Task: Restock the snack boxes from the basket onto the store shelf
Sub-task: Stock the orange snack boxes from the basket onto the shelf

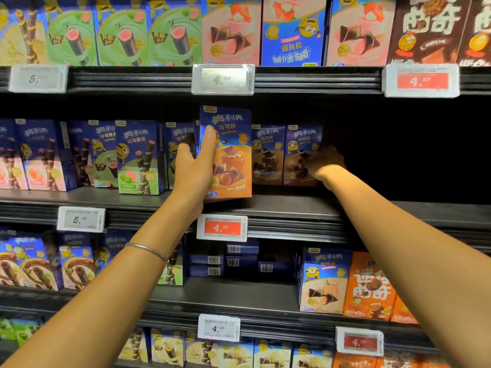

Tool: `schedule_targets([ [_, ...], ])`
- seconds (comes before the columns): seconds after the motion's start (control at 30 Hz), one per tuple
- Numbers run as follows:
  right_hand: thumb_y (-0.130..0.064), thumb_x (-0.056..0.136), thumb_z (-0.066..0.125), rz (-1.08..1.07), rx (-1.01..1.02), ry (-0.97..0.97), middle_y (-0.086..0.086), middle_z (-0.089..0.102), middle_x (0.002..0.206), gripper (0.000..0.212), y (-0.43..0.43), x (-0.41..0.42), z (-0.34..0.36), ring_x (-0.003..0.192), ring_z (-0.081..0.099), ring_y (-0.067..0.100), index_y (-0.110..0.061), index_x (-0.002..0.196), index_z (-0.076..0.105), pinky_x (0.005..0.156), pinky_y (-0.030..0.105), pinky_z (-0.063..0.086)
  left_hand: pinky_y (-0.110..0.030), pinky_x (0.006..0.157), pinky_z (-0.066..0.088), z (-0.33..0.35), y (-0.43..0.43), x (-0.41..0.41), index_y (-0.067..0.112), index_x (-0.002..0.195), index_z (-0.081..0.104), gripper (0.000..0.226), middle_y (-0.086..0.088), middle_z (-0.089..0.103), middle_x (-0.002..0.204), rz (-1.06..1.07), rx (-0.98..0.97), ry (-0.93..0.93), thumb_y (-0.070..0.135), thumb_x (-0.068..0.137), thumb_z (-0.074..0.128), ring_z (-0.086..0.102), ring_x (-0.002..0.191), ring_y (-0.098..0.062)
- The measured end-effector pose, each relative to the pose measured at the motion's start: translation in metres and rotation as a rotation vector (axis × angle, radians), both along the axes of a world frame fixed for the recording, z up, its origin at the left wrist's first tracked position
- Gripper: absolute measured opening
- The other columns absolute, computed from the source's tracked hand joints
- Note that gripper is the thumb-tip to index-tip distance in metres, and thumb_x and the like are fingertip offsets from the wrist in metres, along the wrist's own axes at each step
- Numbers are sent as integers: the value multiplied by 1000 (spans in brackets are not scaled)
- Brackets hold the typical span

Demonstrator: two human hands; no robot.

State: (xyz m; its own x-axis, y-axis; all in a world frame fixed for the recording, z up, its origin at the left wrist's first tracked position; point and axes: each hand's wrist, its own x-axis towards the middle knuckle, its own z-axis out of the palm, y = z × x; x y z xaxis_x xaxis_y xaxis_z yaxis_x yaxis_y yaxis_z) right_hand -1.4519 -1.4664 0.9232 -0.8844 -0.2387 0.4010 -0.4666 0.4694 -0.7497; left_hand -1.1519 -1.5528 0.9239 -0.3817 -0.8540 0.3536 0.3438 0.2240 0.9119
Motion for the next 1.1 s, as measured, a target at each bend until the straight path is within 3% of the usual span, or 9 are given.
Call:
schedule_targets([
  [0.2, -33, 85, 79, 43, -29, -6, 8, 72, 115, 29, 0, 1, 0, 85, 58, 22, -22, 109, 68, 82, 35, 55, -25, 58, 61, 0, 2, 1, 18, 135, 45, 61, -3, 75, 111, -7, 1, 0, 65, 97, 56, 79, 83, -11],
  [0.3, -36, 85, 79, 49, -46, -67, 11, 64, 133, 53, 0, 6, 2, 109, 63, 29, -16, 130, 59, 97, 43, 54, -23, 56, 60, 1, 4, 0, 20, 129, 47, 56, -2, 75, 109, -4, -6, -6, 65, 97, 56, 79, 82, -10],
  [0.43, -46, 85, 74, -74, -6, -21, 16, 41, 156, 83, 4, 32, 24, 139, 42, 40, -17, 154, 37, 112, 49, 43, -23, 57, 60, 1, 5, 2, 24, 119, 49, 47, -2, 76, 109, -3, -12, -2, 65, 97, 56, 79, 83, -10],
  [0.5, -40, 89, 70, 4, -85, 65, 15, 52, 146, 59, 12, 60, 34, 129, 52, 36, -16, 140, 53, 104, 43, 49, -24, 59, 61, 1, 5, 2, 25, 118, 49, 46, -3, 76, 110, -6, -13, 2, 65, 97, 56, 79, 85, -11],
  [0.57, -34, 91, 68, 212, -279, 64, 5, 68, 116, 13, 20, 93, 36, 100, 64, 21, -24, 101, 66, 78, 30, 54, -24, 58, 61, 1, 6, 2, 26, 116, 49, 44, -2, 76, 109, -17, -16, 20, 64, 97, 57, 79, 84, -11],
  [0.63, -39, 91, 68, 430, -382, 31, -9, 68, 90, 14, 26, 129, 39, 90, 64, 12, -30, 81, 63, 70, 26, 51, -23, 57, 60, 1, 7, 2, 25, 116, 49, 43, -2, 77, 106, -33, -16, 38, 63, 97, 58, 79, 83, -11],
  [0.73, -47, 93, 68, 689, -407, 5, -12, 73, 87, 22, 34, 171, 48, 85, 68, 1, -26, 86, 68, 78, 31, 57, -26, 59, 61, 3, 11, 2, 26, 109, 50, 40, -1, 78, 102, -45, -29, 57, 63, 96, 59, 80, 84, -14],
  [0.9, -39, 91, 74, 757, -281, -44, -1, 61, 121, 50, 43, 200, 42, 107, 66, 13, -15, 128, 51, 82, 37, 63, -28, 61, 62, 4, 13, 8, 20, 116, 49, 47, -3, 79, 100, -53, -36, 60, 62, 97, 60, 80, 83, -16],
  [1.1, -20, 91, 77, 844, -383, -133, -3, 70, 106, 34, 45, 206, 31, 84, 75, 6, -18, 117, 55, 64, 32, 64, -46, 87, 64, 9, 16, 19, 12, 140, 49, 63, -10, 76, 120, -170, -67, 83, 62, 102, 47, 78, 102, -26],
])
